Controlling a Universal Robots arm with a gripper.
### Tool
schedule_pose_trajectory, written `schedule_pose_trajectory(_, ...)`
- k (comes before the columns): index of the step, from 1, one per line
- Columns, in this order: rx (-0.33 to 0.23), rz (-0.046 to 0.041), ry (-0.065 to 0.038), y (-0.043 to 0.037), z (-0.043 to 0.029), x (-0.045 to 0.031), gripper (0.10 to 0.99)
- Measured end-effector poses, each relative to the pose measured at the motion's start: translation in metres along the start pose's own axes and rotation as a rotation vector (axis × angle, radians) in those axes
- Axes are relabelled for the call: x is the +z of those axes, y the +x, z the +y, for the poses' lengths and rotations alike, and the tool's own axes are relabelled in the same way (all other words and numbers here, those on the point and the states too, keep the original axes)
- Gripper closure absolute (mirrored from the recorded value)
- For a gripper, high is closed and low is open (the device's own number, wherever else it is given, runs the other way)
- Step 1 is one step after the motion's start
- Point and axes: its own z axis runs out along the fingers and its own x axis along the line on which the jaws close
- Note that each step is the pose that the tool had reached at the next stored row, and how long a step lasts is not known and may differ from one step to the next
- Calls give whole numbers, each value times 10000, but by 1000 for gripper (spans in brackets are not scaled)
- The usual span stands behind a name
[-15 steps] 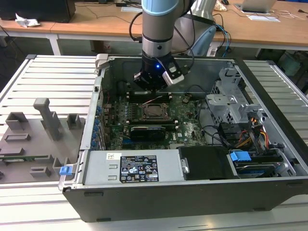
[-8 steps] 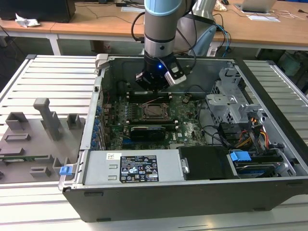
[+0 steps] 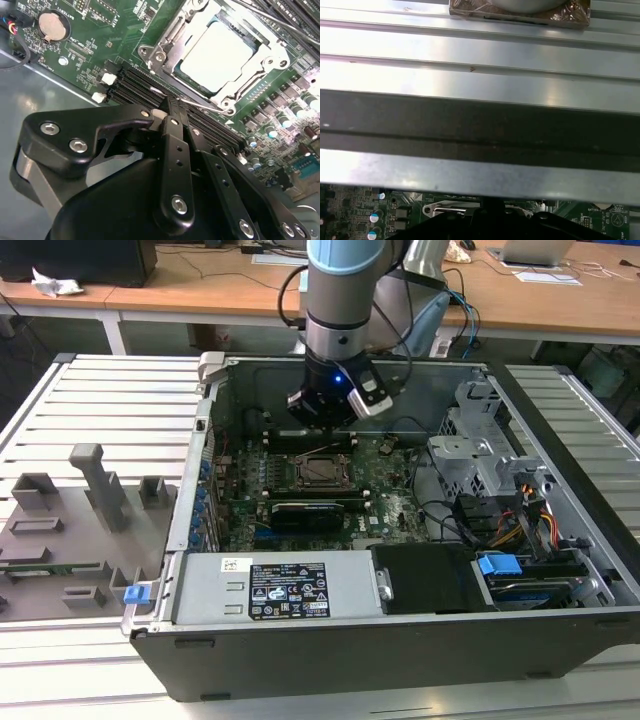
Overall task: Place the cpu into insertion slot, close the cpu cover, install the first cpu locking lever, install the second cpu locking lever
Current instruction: 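Install the first cpu locking lever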
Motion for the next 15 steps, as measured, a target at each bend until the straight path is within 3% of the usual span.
schedule_pose_trajectory(15,0,2,16,-45,-16,111,980)
